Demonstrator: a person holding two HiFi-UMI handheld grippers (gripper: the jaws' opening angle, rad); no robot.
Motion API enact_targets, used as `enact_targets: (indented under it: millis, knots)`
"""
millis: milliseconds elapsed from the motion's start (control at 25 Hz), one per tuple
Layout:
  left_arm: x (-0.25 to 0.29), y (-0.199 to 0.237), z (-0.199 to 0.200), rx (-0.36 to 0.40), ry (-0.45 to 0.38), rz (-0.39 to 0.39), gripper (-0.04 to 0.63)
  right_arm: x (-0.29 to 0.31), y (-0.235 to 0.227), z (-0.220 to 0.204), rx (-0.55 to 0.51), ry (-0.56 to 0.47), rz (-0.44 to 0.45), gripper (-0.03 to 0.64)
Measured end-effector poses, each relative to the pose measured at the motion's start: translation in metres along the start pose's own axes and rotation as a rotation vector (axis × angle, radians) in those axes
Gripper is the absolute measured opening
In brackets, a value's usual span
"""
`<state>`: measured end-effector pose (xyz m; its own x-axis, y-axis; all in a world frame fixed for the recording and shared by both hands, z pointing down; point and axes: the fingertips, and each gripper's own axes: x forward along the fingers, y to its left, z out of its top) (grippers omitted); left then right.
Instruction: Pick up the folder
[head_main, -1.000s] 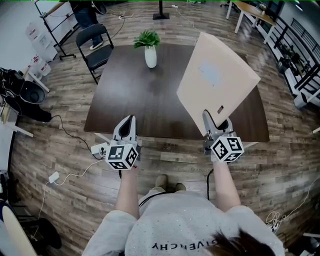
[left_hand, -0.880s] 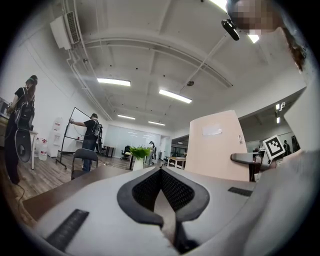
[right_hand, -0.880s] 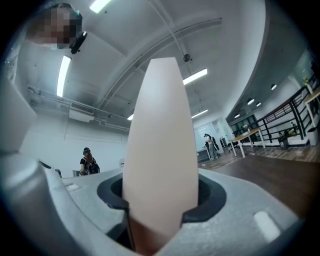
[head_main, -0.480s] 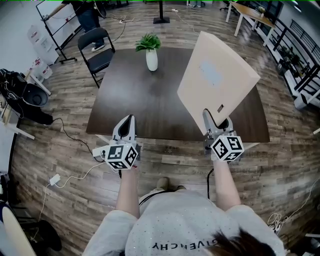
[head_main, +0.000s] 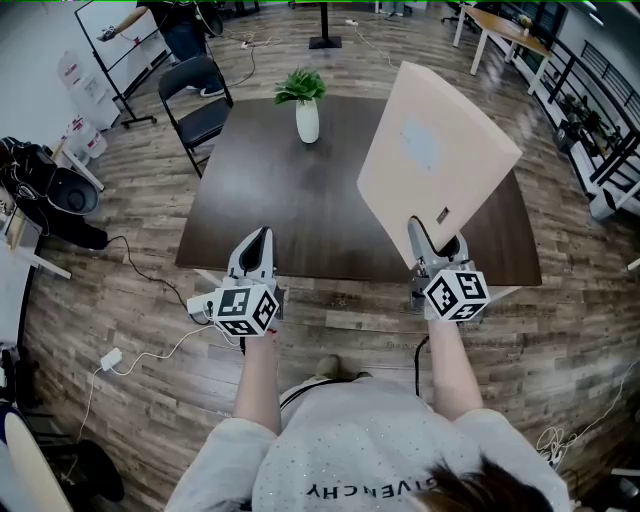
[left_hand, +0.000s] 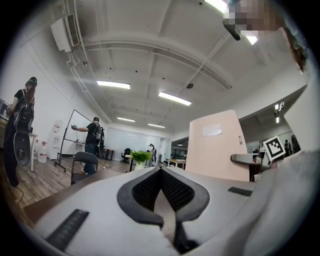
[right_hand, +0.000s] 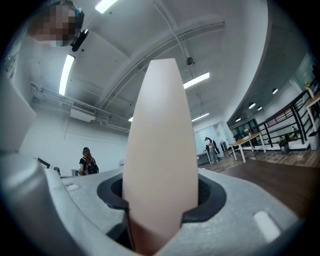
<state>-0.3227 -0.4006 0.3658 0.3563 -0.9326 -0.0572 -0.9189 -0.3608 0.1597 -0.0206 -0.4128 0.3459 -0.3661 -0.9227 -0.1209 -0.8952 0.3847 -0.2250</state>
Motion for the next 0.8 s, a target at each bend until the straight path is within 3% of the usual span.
enact_targets:
  millis: [800]
  knots:
    - [-0.006,0.02,-0.009,-0.006,0.016,0.013,-0.003,0.008,0.009,-0.014,0.003,0.009,-0.013,0.249]
